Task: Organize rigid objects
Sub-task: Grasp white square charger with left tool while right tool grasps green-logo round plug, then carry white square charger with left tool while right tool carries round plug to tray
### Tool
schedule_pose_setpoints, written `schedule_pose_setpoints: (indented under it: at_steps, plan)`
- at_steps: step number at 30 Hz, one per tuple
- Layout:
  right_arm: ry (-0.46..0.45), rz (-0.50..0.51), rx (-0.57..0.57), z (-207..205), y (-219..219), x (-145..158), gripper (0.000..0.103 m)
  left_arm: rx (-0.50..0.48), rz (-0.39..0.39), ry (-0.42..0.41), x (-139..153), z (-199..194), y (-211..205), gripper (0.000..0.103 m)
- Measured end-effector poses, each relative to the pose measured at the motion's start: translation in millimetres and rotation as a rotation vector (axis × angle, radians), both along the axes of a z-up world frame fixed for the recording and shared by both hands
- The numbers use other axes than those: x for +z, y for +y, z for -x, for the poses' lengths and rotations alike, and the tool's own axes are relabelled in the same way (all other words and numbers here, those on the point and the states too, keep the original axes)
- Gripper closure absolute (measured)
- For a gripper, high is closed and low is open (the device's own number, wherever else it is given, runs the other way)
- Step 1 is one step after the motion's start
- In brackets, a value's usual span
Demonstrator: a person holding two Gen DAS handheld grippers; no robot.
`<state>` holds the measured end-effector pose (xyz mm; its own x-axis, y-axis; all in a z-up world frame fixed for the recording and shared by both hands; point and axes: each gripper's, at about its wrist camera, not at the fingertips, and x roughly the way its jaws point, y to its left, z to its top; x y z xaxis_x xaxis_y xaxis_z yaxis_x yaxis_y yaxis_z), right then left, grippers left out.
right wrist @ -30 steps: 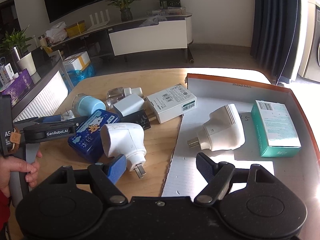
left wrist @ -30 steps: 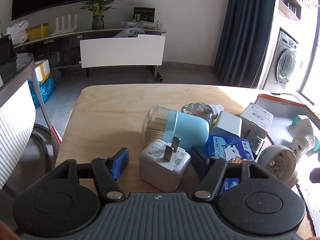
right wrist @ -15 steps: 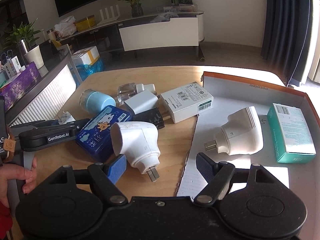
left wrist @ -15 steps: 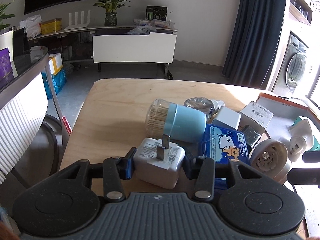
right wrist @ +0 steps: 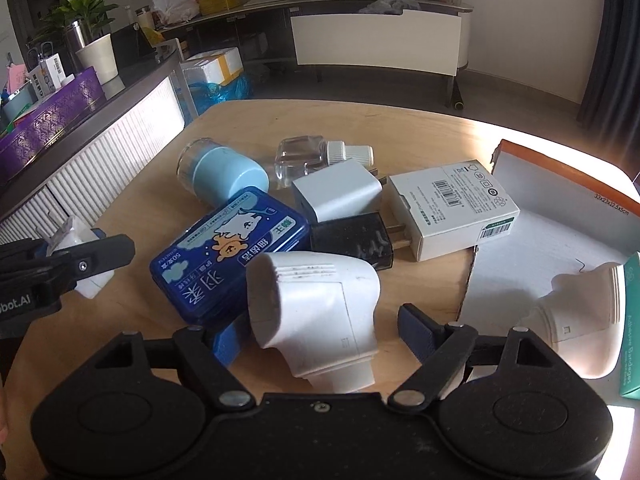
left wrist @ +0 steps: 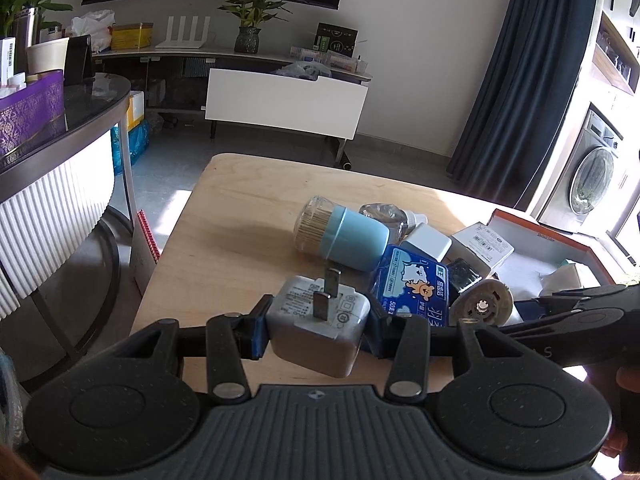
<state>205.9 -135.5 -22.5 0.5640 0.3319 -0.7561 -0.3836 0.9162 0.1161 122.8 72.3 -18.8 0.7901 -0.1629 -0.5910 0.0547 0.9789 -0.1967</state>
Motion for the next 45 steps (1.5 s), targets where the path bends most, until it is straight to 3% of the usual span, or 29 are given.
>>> schedule_pose_setpoints:
  at_steps: [1, 23, 45]
  plan:
    - [0.0, 0.002, -0.001, 1.0, 1.0, 1.5, 0.024, 0.0, 0.001, -0.001, 0.8, 1.2, -0.7, 0.057]
    - [-0.116, -0.081, -0.103, 72.8, -30.7, 63.1, 0.025, -0.041, 0.022, -0.054, 37.2, 31.8, -36.4, 0.057]
    - [-0.157, -0.075, -0.21, 101.8, -68.0, 85.6, 0.025, -0.113, 0.004, -0.072, 47.1, 40.3, -61.8, 0.057]
